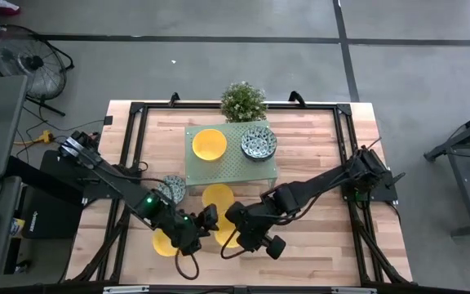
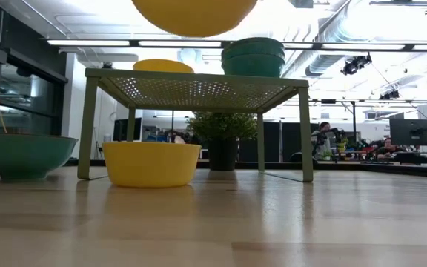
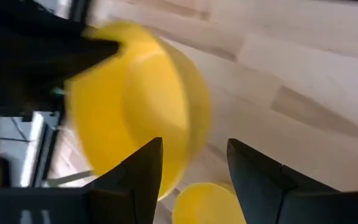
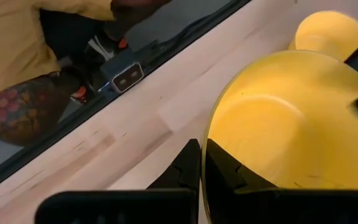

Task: Pick & Place Mini bowls
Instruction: Stack the yellow bowl on top of the yellow bowl on the shelf

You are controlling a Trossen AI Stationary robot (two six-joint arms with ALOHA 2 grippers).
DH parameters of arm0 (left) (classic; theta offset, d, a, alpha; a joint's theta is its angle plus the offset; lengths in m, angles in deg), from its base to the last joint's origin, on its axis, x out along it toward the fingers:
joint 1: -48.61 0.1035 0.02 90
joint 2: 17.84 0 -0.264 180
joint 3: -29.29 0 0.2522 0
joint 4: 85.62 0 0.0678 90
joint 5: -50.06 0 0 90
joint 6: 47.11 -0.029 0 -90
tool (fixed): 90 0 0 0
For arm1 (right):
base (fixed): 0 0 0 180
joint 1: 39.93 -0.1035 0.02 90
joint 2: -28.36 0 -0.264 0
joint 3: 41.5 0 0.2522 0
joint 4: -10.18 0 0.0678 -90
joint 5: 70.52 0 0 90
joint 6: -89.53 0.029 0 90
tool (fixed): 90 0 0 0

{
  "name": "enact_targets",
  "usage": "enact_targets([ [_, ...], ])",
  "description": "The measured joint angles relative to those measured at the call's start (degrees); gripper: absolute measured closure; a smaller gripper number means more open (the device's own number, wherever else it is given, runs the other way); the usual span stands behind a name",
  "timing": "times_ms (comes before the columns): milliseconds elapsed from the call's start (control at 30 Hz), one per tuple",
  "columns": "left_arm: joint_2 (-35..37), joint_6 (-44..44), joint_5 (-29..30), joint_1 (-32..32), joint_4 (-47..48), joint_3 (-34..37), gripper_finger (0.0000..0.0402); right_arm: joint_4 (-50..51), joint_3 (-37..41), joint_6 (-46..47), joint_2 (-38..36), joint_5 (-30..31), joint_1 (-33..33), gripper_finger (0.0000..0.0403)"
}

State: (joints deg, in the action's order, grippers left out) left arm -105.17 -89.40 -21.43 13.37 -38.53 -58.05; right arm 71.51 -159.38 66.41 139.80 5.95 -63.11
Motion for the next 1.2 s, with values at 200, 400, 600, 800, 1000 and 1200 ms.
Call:
enact_targets([
  [200, -2.80, -2.65, -0.10, 0.37, -0.39, 0.01, 0.0227, -1.58, 0.00, -0.33, 0.00, -1.26, 0.24, 0.0403],
  [400, -3.06, -5.13, 0.77, 0.42, -0.71, 0.02, 0.0263, -1.92, 0.00, -0.25, 0.00, -1.62, 0.21, 0.0403],
  [600, -3.18, -7.80, 0.75, 0.35, 0.06, 0.11, 0.0386, -2.17, -0.13, -0.18, 0.00, -1.89, 0.30, 0.0403],
  [800, -3.17, -7.37, 0.15, 0.33, -0.03, 0.11, 0.0396, -2.41, -0.15, 0.19, 0.00, -1.84, 0.28, 0.0401],
  [1000, -3.17, -6.47, 0.01, 0.33, -0.46, 0.11, 0.0399, -2.61, -0.17, 1.54, -0.83, 0.66, 0.26, 0.0358],
  [1200, -3.00, -3.07, 2.23, 0.49, -1.05, -0.01, 0.0401, 1.64, -0.09, 5.29, -4.72, 10.39, 0.19, 0.0277],
])
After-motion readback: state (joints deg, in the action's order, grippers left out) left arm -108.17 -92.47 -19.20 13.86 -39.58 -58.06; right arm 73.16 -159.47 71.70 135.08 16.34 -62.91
